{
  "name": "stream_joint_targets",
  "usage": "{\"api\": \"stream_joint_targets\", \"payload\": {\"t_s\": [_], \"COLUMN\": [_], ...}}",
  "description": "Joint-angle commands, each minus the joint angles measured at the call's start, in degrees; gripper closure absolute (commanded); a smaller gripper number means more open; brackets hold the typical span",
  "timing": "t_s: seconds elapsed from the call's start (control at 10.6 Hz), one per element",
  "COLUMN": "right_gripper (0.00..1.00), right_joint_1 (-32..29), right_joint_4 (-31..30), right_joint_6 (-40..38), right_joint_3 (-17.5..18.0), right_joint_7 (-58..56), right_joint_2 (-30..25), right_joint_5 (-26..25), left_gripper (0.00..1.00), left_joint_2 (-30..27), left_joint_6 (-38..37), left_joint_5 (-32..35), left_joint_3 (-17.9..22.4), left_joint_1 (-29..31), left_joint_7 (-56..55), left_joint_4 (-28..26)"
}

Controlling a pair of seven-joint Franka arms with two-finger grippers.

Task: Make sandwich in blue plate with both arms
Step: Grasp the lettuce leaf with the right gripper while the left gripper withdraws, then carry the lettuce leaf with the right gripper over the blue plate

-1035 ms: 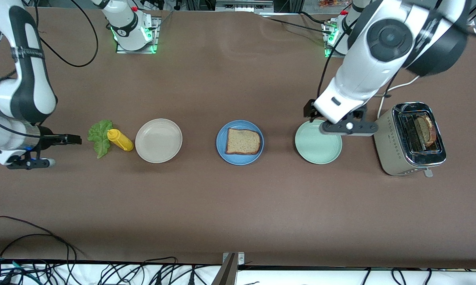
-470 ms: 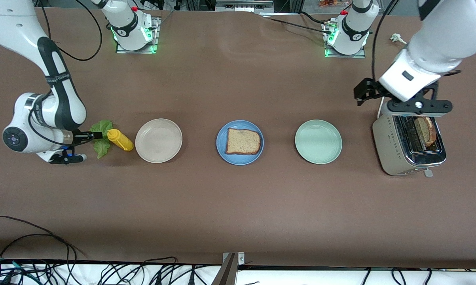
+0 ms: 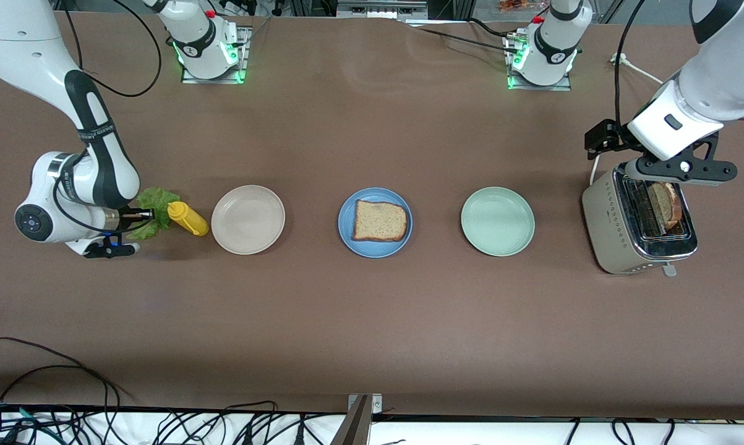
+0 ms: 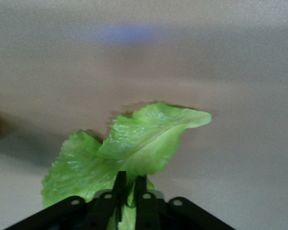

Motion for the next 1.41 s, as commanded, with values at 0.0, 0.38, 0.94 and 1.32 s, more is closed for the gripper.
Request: {"api": "stream_joint_targets", "payload": {"t_s": [0.0, 0.38, 0.94, 1.32], "right_gripper": [1.00, 1.00, 1.00, 1.00], "right_joint_1": [-0.53, -0.27, 3.67, 12.37], "right_joint_4": [2.76, 17.33, 32.91, 34.77], "right_joint_6": [-1.61, -27.39, -50.65, -51.54], "right_joint_3": [0.26, 0.27, 1.05, 1.06], "right_joint_7": [-0.22, -0.22, 6.61, 22.58], "right_joint_2": [-0.31, -1.01, -2.77, -2.95], "right_joint_5": [-0.37, -0.90, -0.99, 4.26], "left_gripper": [0.00, 0.00, 0.00, 0.00], "left_joint_2": [-4.51, -8.20, -9.44, -9.18], "left_joint_6": [0.40, 0.92, 4.53, 6.37], "left_joint_5": [-1.17, -1.17, -1.17, -1.17], "left_joint_3": [2.88, 3.50, 5.96, 6.75], "left_joint_1": [0.10, 0.01, 0.01, 0.01], "left_joint_7": [4.84, 5.89, 10.11, 10.20], "left_joint_4": [-5.49, -10.93, -13.67, -13.23]}}
